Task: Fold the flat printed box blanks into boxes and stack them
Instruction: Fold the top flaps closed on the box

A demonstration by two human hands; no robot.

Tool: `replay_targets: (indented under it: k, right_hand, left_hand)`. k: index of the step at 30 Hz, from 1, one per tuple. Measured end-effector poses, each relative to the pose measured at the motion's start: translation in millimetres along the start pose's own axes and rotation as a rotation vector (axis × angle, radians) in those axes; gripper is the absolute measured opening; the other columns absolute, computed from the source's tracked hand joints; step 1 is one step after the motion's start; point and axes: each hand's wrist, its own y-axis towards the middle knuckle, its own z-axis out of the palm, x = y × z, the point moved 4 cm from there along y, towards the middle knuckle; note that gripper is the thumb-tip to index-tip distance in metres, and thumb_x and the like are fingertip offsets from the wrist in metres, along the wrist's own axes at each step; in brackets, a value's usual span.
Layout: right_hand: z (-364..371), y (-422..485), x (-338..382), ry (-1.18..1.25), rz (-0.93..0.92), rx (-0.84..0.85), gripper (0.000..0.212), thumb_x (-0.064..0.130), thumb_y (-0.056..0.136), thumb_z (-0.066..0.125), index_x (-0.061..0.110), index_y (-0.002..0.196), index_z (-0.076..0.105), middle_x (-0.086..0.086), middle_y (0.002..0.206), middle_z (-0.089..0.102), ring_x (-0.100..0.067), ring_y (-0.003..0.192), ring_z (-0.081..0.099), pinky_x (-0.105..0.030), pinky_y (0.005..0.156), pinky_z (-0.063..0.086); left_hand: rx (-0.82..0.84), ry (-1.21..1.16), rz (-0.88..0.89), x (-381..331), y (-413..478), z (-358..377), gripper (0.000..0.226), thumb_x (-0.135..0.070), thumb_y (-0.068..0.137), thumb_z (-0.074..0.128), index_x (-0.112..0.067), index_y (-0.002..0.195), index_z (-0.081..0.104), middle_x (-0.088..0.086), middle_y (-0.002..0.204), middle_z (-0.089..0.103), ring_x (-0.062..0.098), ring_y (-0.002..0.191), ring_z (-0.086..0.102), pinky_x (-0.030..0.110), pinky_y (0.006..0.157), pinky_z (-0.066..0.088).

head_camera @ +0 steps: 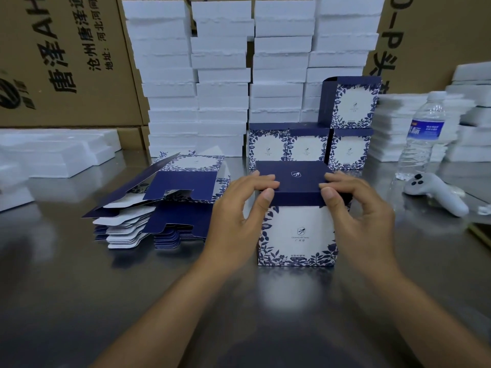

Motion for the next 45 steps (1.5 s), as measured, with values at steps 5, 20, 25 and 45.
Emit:
replay_targets:
  k: [5,20,25,45]
  right_hand:
    - [1,2,-9,0.057,0.015,-0.009,0.007,0.028,0.083,0.066,0.035,0.082,0.069,0.016,0.100,0.068,-0.002,0.104,0.060,-0.023,0.093,0.043]
    - [-10,8,-20,0.023,0.007,0.061,0.016,0.050,0.088,0.054,0.048,0.095,0.068,0.026,0.115,0.064,-0.004,0.111,0.060,-0.033,0.091,0.049]
    - [-15,8,-17,-0.026,-0.011,0.047,0.021,0.044,0.092,0.051,0.044,0.106,0.067,0.028,0.112,0.062,-0.004,0.112,0.057,-0.028,0.093,0.047]
    - [3,-15,1,-0.230,0.068,0.053,0.040,0.036,0.084,0.058,0.039,0.123,0.050,0.009,0.120,0.050,0.009,0.113,0.045,-0.015,0.096,0.038]
  left_hand:
    - [0.012,-0.009,-0.032,-1,2,-2,0.026,-0.008,0.093,0.057,-0.033,0.086,0.060,-0.016,0.106,0.064,0.010,0.117,0.056,0.025,0.101,0.040]
    - [0.122,-0.088,-0.110,4,7,-6,0.021,-0.009,0.094,0.052,-0.027,0.090,0.063,-0.013,0.110,0.064,0.006,0.123,0.052,0.016,0.104,0.036]
    - [0.057,-0.106,-0.104,6,1,-3,0.020,-0.012,0.093,0.054,-0.029,0.093,0.064,-0.015,0.115,0.063,0.003,0.121,0.053,0.021,0.105,0.038]
    - [-0.109,0.148,0.051,7,-20,4,0.024,-0.025,0.089,0.057,-0.032,0.112,0.057,-0.029,0.127,0.050,-0.002,0.127,0.045,0.015,0.103,0.035]
